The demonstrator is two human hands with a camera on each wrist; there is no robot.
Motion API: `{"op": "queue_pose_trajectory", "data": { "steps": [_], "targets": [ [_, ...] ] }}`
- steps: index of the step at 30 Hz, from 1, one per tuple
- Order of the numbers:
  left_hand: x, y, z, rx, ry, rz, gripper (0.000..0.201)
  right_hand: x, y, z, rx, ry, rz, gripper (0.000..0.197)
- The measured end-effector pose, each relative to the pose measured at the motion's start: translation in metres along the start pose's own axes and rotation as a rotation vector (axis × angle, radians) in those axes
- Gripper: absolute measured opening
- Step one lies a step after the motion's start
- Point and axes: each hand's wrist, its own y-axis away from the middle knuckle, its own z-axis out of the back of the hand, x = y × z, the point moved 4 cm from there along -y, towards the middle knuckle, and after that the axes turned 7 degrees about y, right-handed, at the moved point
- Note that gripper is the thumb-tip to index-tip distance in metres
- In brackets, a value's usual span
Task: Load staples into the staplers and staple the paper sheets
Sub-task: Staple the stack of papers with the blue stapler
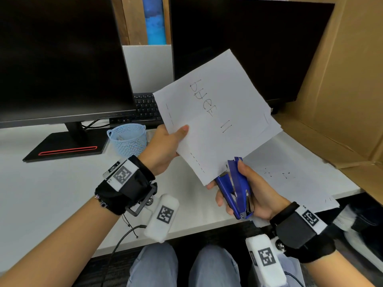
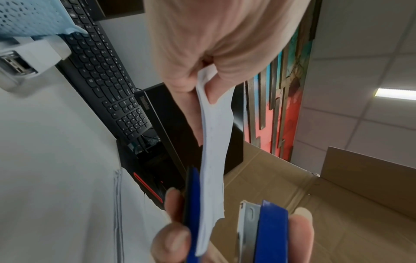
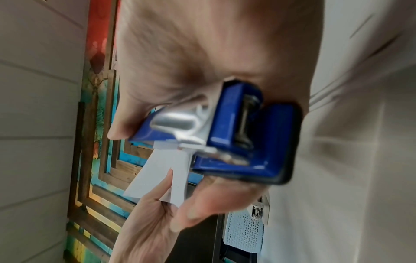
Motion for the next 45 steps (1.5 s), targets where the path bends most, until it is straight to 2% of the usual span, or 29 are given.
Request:
{"op": "queue_pose_trajectory", "data": {
  "steps": [5,8,13,18,24,36,45],
  "targets": [
    [0.0,0.006,-0.01,0.051,0.01,-0.036,0.021,-0.002,0.001,-0.001,-0.031,0.055,-0.034,0.073],
    [0.0,0.007,-0.014,0.057,0.016,-0.034,0.025,-0.004,0.0,0.0,-0.05,0.065,-0.052,0.083],
    [0.0,0.008,-0.015,0.059,-0.007,-0.024,0.029,0.001,-0.001,0.0,-0.1,0.111,-0.016,0.082],
    [0.002,0.011,-0.018,0.091,-0.028,-0.015,0.026,0.002,-0.001,0.002,-0.128,0.11,0.009,0.092],
    [0.0,0.013,-0.02,0.099,-0.035,-0.005,0.024,-0.002,-0.002,0.002,-0.145,0.038,0.017,0.069],
    [0.003,0.011,-0.02,0.095,-0.065,0.029,0.031,-0.001,0.0,0.002,-0.216,0.026,0.009,0.059],
    [0.005,0.011,-0.02,0.136,-0.062,0.024,0.019,0.0,0.001,0.002,-0.223,0.071,-0.025,0.048]
  ]
}}
